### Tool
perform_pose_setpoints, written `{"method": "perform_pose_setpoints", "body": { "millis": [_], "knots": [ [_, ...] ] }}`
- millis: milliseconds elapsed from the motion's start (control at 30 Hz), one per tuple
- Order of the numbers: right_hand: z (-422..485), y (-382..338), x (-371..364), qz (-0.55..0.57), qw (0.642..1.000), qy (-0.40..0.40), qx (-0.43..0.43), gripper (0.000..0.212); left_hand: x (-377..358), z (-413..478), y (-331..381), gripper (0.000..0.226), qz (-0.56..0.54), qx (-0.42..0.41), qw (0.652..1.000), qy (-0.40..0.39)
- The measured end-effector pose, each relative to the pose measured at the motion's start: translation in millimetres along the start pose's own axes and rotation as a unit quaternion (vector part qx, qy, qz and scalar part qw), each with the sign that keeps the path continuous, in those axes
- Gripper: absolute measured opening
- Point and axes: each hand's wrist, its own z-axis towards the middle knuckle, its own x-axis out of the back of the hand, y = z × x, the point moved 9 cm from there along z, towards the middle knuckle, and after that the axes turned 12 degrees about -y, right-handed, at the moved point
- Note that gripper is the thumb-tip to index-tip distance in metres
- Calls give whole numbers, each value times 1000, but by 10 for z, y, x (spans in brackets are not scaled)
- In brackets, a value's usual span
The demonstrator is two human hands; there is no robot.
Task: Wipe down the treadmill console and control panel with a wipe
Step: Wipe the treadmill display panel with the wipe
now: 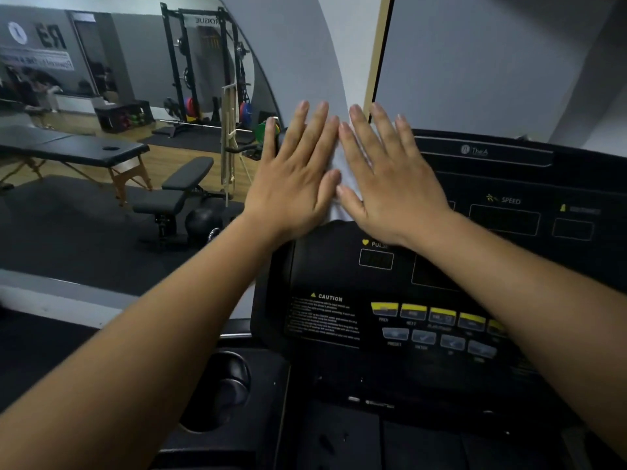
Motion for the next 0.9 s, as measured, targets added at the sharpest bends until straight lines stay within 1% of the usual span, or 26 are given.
{"method": "perform_pose_setpoints", "body": {
  "millis": [100, 300, 367, 433, 567, 633, 733, 767, 900],
  "knots": [
    [-280, -136, -132, 8, 1000, -10, 10, 75, -136, -299, 163, 66, -9, 3, 1000, 8],
    [-1189, -688, -592, 59, 996, -28, 59, 79, -620, -1254, 627, 68, -9, -16, 999, -31],
    [-1175, -664, -606, 62, 996, -27, 58, 80, -610, -1205, 615, 70, 7, -26, 999, -35],
    [-960, -523, -463, 62, 997, -21, 43, 82, -499, -938, 521, 72, 26, -33, 998, -37],
    [-405, -126, 4, 80, 997, -12, -8, 85, -44, -236, 270, 79, 74, -51, 995, -37],
    [-271, -90, 87, 96, 995, 0, -5, 83, 102, -101, 262, 79, 71, -60, 995, -37],
    [-307, -208, -85, 64, 998, 3, 0, 74, 37, -204, 409, 68, -37, -63, 997, -17],
    [-366, -246, -154, 58, 998, 3, -3, 71, -40, -283, 452, 66, -56, -56, 997, -11],
    [-666, -425, -325, 60, 998, 2, 13, 73, -280, -592, 508, 69, -11, -40, 999, -8]
  ]
}}
